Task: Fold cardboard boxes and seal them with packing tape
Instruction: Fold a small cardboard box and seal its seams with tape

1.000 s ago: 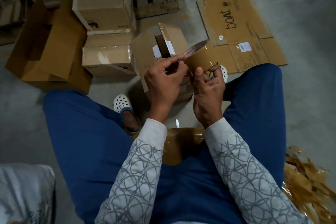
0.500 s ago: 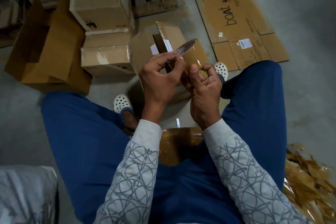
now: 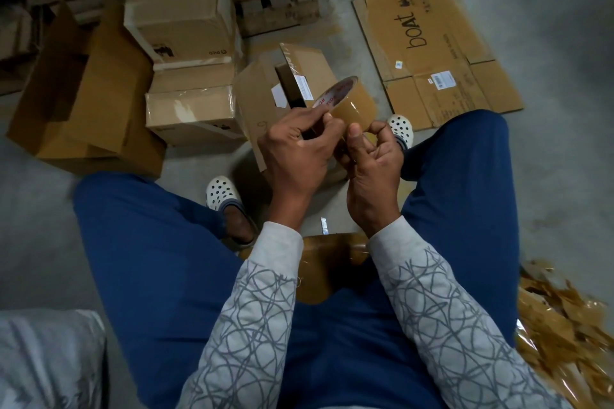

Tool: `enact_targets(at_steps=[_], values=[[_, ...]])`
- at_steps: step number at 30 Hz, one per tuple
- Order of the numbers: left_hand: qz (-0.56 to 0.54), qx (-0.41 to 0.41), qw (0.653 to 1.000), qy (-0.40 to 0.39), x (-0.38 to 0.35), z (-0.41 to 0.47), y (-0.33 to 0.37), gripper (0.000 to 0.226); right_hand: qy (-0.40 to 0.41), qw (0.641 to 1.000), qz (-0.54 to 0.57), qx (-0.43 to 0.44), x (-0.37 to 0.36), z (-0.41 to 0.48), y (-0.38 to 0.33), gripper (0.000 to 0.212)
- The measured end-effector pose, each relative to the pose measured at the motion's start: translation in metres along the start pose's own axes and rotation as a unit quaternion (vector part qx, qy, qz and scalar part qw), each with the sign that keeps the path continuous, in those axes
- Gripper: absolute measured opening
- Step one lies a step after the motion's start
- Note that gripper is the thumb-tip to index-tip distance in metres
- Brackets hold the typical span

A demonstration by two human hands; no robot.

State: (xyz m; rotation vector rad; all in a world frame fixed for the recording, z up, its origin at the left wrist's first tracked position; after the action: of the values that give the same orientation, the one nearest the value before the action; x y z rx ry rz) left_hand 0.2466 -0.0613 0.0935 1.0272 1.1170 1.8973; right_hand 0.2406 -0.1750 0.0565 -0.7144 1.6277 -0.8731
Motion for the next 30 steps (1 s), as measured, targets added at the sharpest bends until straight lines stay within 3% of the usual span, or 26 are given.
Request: enact_targets(at_steps=[6,10,15,23,30], values=[[-0.02,0.03,0.999,0.016,0.0,-0.005,-0.005,0.016,0.01,1.0,-0.004,0.008,0.001,-0.001,-0.001,0.013],[-0.053,0.06,0.997,0.018,0.004,-0.008,-0.004,0.027,0.009,1.0,-0.004,0.021,-0.002,0.001,-0.005,0.01],[-0.059,0.101,0.984,0.137,0.006,-0.023,0.004,0.027,0.018,0.998,-0.013,0.057,-0.007,0.002,-0.006,0.011],[-0.031,0.086,0.989,0.117,-0.002,-0.02,0.018,0.021,0.008,0.984,-0.121,0.133,-0.004,0.0,-0.007,0.017],[-0.104,0.18,0.973,0.103,-0.003,-0.02,0.005,0.02,0.002,0.973,-0.167,0.158,-0.005,-0.001,-0.011,0.019]])
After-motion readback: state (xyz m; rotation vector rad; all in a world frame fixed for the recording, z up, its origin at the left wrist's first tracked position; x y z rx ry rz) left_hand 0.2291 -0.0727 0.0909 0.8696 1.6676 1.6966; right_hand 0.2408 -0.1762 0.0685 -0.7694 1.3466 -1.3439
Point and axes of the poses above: each hand's wrist, its own z-axis towards the middle knuckle, its own x-axis out of the back of the hand, y = z × x, the point moved 4 cm from there along z, towards the middle knuckle, and after that the axes turned 3 degrees about x, right-handed, at the moved point
